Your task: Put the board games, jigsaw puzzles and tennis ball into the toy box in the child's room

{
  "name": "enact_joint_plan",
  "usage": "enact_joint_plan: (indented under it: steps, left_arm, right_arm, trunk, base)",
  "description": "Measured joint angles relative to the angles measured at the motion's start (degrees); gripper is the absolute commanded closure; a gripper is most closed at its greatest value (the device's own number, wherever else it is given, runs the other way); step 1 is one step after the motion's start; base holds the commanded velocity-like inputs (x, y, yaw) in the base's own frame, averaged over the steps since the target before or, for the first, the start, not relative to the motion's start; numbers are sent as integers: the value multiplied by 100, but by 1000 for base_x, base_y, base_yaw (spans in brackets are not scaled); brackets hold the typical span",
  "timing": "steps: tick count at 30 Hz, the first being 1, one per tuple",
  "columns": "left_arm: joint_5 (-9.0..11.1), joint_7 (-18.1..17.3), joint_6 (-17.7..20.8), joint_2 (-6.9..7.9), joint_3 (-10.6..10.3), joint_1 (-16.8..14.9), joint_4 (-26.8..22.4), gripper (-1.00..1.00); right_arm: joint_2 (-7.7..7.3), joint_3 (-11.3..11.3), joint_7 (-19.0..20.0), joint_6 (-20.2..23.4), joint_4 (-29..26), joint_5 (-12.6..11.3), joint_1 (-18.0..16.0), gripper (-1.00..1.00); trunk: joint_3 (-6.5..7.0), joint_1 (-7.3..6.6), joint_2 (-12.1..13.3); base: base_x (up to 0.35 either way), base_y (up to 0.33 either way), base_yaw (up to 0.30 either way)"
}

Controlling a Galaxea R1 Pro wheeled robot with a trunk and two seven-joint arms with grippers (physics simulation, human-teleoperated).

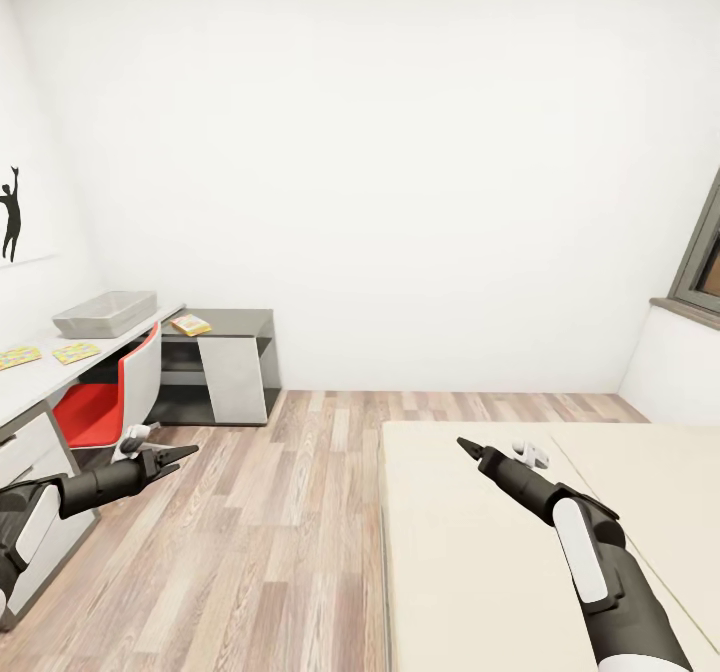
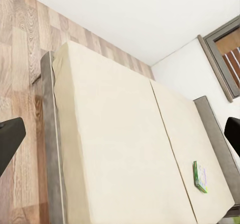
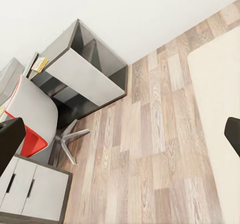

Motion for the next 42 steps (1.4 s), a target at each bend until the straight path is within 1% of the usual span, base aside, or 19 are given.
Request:
enact_joint_plan:
  steps: [42]
  left_arm:
    - [0, 0, 0, 0, 0, 0, 0, -100]
  right_arm:
    - [-7, -17, 6, -11, -3, 0, 0, -100]
  trunk:
    - [0, 0, 0]
  base:
    - [-3, 0, 0]
